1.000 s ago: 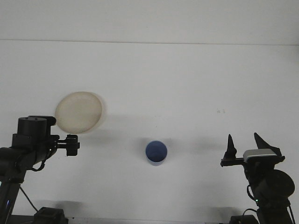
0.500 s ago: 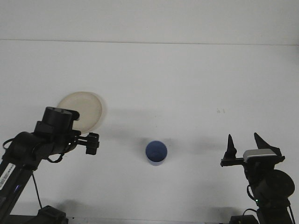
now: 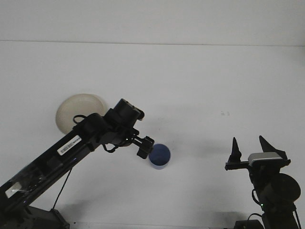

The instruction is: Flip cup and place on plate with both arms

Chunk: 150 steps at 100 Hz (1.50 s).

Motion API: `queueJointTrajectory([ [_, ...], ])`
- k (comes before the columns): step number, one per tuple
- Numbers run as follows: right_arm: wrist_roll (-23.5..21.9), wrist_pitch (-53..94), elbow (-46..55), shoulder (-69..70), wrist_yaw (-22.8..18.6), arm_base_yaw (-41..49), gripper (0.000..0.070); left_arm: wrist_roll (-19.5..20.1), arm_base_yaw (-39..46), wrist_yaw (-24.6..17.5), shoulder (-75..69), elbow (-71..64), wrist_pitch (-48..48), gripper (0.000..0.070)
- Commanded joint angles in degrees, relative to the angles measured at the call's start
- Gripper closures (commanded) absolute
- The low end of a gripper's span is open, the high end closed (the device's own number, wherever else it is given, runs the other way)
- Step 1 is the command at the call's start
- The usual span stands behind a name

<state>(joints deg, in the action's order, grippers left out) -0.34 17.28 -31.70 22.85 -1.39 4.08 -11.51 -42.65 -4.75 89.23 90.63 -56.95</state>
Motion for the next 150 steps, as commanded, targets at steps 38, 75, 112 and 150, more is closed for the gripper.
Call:
queueJointTrajectory([
  [38,-0.74,-0.44,-0.48,0.07,-0.11,0.09,0.0136,2.25,-3.34,-0.24,13.05,2.95,0.24,0.0119],
  [75,-0.76,-0.07,-0.48,0.07,-0.13,0.09,0.0136,3.52,-3.30,-0.24,19.32,2.95,0.68,0.0121],
  [112,-0.76,-0.09,-0.48,0.07,-0.11,0.09,0.0135,4.37,-3.48,-0.24,19.80,2.95,1.53,0.0695],
  [150,-0.76,-0.11,-0.48,0.07,-0.11,0.09,0.0136,6.84,-1.14,0.35,19.61,10.10,-5.75,0.0695],
])
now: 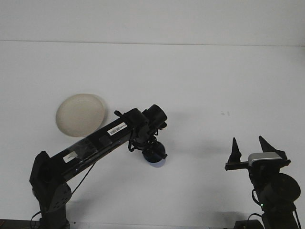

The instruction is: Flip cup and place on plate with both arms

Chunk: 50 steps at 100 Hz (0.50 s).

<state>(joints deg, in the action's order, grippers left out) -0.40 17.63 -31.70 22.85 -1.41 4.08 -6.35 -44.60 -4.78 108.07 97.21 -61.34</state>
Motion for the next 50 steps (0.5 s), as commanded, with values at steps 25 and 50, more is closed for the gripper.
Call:
queueJointTrajectory([
  [25,-0.68,-0.48,-0.48,0.07,-0.09,0.09,0.0136,3.13,8.90,6.60,-2.86,9.79,-7.63,0.0695],
  [50,-0.68,-0.46,-0.48,0.07,-0.09,0.09,0.0136,3.32,23.82,8.35,-7.56,9.77,-8.85,0.0695],
])
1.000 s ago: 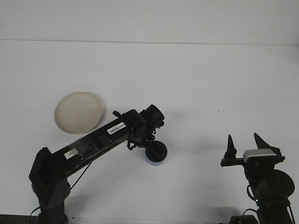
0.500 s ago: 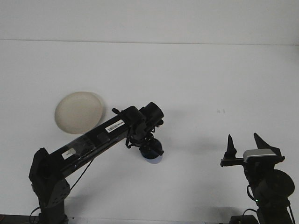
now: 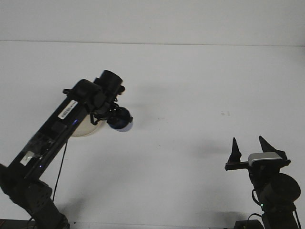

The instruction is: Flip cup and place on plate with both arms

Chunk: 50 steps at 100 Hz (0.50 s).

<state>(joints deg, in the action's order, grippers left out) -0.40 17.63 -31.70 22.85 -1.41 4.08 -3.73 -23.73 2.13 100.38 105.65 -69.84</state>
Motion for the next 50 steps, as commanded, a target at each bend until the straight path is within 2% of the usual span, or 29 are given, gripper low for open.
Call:
queueJointTrajectory([
  [1,-0.70,-0.46,-0.48,0.07,-0.09,0.09,0.0136,0.70,3.58,1.62,0.07,1.33,-0.35,0.0695],
  [27,-0.70,-0.48,-0.48,0.07,-0.07,0.09,0.0136,1.25,17.53,2.01,0.15,0.87,1.86,0.0695],
  [50,-0.70,-0.50,-0.48,0.07,-0.09,0.09,0.0136,1.77,24.24,1.97,1.73,0.74,3.80,0.0695],
])
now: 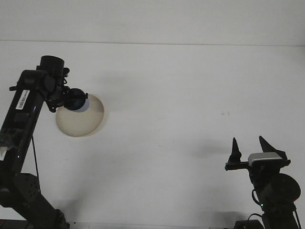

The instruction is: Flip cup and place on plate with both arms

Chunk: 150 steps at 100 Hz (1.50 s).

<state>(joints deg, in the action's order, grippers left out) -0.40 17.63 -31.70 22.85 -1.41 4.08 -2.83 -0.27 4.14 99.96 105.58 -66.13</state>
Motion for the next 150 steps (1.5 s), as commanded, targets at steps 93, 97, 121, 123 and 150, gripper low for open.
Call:
queueJointTrajectory([
  [93,-0.68,-0.48,-0.48,0.07,-0.07,0.09,0.0136,0.61,4.70,-0.15,17.75,0.79,1.95,0.0676],
  [97,-0.66,-0.48,-0.48,0.07,-0.07,0.09,0.0136,0.39,4.72,-0.15,17.70,0.79,2.16,0.0639],
  [121,-0.68,-0.48,-0.48,0.07,-0.07,0.09,0.0136,0.24,4.76,-0.17,16.66,0.87,2.19,0.0122],
  [123,-0.68,-0.48,-0.48,0.07,-0.07,0.09,0.0136,0.24,4.76,-0.17,16.41,0.87,2.32,0.0105],
  [150,-0.68,-0.48,-0.48,0.07,-0.07,0.09,0.0136,0.26,4.83,-0.17,9.09,0.87,4.22,0.0025],
])
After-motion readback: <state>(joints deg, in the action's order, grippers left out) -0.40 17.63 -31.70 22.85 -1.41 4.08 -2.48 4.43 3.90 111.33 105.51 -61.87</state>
